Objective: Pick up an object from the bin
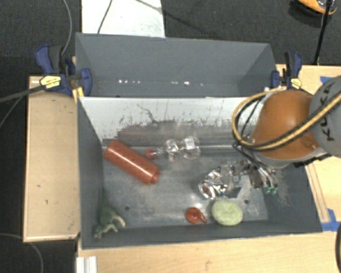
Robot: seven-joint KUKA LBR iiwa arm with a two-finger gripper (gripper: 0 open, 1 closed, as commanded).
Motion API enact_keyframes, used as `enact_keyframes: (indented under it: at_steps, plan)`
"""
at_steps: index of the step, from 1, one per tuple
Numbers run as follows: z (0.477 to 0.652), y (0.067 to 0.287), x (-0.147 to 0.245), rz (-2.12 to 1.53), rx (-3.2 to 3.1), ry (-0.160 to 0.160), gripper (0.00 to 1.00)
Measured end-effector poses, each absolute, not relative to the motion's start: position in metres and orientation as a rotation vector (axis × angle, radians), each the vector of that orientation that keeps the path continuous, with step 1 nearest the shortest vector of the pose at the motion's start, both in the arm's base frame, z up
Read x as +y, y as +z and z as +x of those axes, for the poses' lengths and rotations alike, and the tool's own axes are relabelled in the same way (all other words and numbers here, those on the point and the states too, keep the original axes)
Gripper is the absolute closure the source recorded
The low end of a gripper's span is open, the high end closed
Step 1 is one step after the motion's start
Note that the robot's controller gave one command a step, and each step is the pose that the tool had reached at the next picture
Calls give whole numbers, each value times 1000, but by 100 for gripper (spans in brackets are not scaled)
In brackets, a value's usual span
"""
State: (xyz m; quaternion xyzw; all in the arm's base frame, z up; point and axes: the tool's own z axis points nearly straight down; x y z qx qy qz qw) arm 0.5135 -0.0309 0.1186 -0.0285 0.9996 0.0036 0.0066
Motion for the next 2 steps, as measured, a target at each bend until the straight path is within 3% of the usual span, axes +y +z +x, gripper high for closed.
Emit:
enact_keyframes:
  at_steps: [1,2]
  plan:
    - [520,140,-33,-91,3107,11,100]
    - [511,155,-25,-72,3135,15,100]
